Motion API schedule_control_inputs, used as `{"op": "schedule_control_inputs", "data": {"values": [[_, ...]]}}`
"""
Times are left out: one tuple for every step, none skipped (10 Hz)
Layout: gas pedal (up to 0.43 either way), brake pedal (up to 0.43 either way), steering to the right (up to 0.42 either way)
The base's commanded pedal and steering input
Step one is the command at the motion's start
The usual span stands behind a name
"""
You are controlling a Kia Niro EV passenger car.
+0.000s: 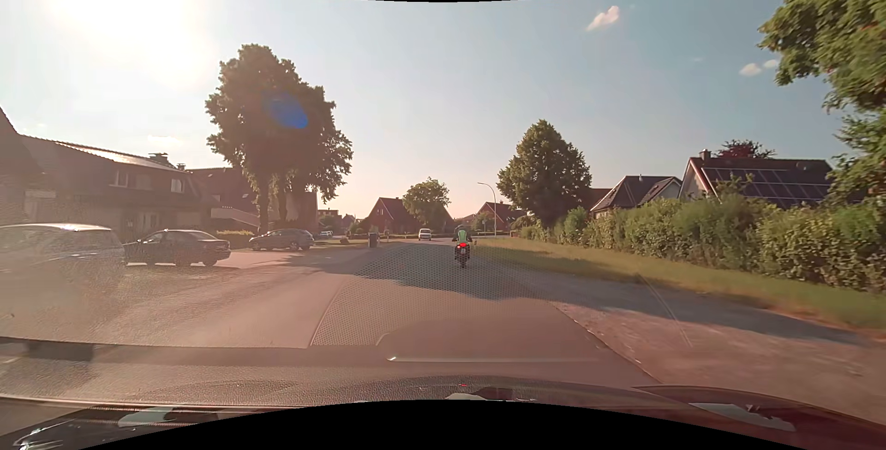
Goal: Follow the waypoints while adhering to traffic rules and regulations
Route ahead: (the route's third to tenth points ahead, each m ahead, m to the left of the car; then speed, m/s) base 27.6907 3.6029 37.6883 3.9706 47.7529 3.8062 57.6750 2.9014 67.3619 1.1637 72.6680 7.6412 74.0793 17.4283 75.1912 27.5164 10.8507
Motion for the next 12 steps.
{"op": "schedule_control_inputs", "data": {"values": [[0.13, 0.0, -0.009], [0.13, 0.0, -0.009], [0.13, 0.0, -0.009], [0.13, 0.0, -0.009], [0.13, 0.0, -0.009], [0.13, 0.0, -0.009], [0.13, 0.0, -0.009], [0.13, 0.0, -0.009], [0.13, 0.0, -0.009], [0.13, 0.0, -0.006], [0.13, 0.0, -0.004], [0.13, 0.0, -0.004]]}}
